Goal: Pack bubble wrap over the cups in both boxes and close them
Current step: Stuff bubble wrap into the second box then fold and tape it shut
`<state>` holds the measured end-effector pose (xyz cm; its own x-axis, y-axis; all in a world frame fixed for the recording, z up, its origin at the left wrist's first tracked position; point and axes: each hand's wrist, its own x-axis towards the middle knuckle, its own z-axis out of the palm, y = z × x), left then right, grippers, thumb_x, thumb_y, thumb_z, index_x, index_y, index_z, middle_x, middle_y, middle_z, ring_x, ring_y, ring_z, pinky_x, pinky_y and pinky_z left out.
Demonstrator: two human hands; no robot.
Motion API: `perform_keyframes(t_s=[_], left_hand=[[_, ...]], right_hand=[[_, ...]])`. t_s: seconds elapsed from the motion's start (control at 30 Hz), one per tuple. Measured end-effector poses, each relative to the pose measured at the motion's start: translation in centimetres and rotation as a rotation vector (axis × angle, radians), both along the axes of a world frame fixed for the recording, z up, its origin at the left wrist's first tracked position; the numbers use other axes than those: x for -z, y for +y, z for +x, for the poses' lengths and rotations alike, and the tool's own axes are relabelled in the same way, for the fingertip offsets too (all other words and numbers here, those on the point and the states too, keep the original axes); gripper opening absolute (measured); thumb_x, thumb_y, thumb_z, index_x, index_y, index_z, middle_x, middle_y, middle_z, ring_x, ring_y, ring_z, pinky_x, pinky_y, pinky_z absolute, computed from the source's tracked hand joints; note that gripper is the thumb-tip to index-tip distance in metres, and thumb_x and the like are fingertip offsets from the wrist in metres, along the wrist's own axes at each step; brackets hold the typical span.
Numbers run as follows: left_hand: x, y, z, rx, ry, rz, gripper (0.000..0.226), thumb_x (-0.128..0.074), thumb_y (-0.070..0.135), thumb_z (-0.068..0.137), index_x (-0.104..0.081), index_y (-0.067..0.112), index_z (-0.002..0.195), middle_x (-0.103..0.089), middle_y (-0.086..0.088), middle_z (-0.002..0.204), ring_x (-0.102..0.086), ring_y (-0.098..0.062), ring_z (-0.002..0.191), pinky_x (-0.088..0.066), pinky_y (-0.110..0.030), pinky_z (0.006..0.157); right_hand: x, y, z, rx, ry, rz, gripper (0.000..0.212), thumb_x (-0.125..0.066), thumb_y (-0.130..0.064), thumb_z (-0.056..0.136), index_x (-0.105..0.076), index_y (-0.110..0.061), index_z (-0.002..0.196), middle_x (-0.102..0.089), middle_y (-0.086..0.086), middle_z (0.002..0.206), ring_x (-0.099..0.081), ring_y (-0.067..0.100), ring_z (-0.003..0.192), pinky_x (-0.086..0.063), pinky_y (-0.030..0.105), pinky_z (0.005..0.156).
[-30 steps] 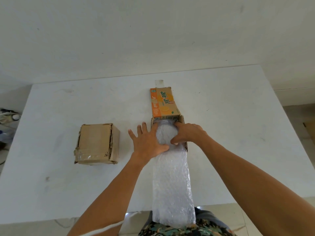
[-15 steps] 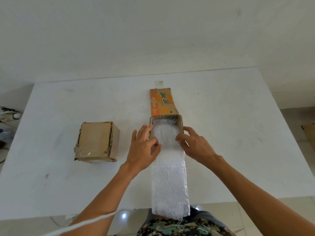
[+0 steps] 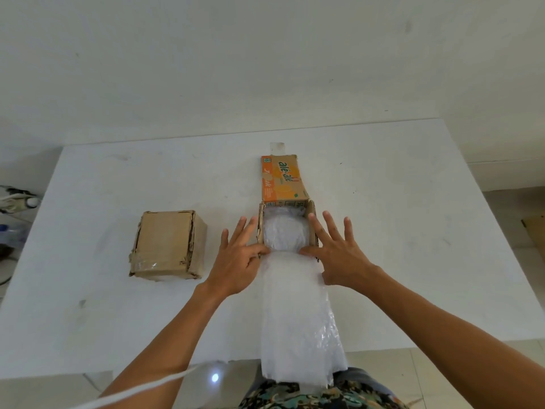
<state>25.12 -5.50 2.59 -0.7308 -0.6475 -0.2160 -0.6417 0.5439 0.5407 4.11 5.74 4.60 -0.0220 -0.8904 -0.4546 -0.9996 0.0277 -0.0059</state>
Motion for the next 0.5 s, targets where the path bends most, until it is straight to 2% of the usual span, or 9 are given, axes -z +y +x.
perform_keyframes(t_s=[0.13,0.23,0.33,0.4,0.47,0.5], left_hand=[[-1.1,-0.6,-0.2,0.176,-0.303,-0.092,0.054,-0.052,0.017,0.083,-0.054,0.038,0.133,0.016,-0.007,0.162,0.028,-0.025,0.145,0.009,-0.057,0.117],[-1.4,-1.0,-0.6,0.223,-0.366,-0.128,0.048,-0.060,0.036,0.086,-0.052,0.042,0.133,0.019,-0.008,0.161,0.028,-0.028,0.145,0.007,-0.060,0.116],[-0.5,-0.9,-0.4,0.220,-0.293,-0.106,0.050,-0.064,0.050,0.084,-0.054,0.040,0.132,0.017,-0.008,0.161,0.028,-0.027,0.145,0.006,-0.059,0.116],[0.0,-0.7,-0.2,0.173,-0.146,-0.030,0.050,-0.069,0.049,0.080,-0.061,0.032,0.126,0.012,-0.008,0.162,0.025,-0.023,0.146,0.003,-0.056,0.118],[0.1,-0.7,-0.1,0.094,0.005,0.055,0.041,-0.075,0.040,0.077,-0.066,0.022,0.113,0.006,-0.006,0.163,0.021,-0.019,0.147,0.000,-0.053,0.119],[0.0,-0.7,0.0,0.083,0.021,0.055,0.036,-0.076,0.036,0.078,-0.067,0.020,0.109,0.006,-0.005,0.163,0.020,-0.020,0.147,-0.001,-0.052,0.120]], right_hand=[[0.6,-0.1,0.1,0.021,-0.015,-0.019,0.068,-0.066,-0.044,0.081,-0.034,-0.046,0.141,0.026,0.013,0.157,0.027,0.040,0.141,0.012,0.066,0.108],[0.3,-0.1,-0.1,0.051,-0.066,-0.032,0.056,-0.056,-0.054,0.086,-0.038,-0.047,0.139,0.026,0.010,0.157,0.027,0.037,0.142,0.011,0.065,0.111],[-0.1,-0.4,-0.1,0.071,-0.081,0.000,0.056,-0.049,-0.047,0.093,-0.029,-0.046,0.145,0.028,0.009,0.156,0.028,0.037,0.141,0.008,0.065,0.112],[0.4,-0.5,0.0,0.089,-0.087,0.022,0.063,-0.049,-0.049,0.092,-0.019,-0.045,0.148,0.031,0.008,0.155,0.030,0.037,0.140,0.010,0.066,0.111],[0.4,-0.5,0.1,0.109,-0.109,0.019,0.061,-0.048,-0.055,0.091,-0.024,-0.045,0.146,0.032,0.007,0.155,0.031,0.037,0.140,0.012,0.065,0.110],[0.1,-0.5,0.2,0.115,-0.125,0.019,0.056,-0.049,-0.049,0.092,-0.030,-0.044,0.145,0.031,0.008,0.156,0.030,0.037,0.141,0.011,0.065,0.111]])
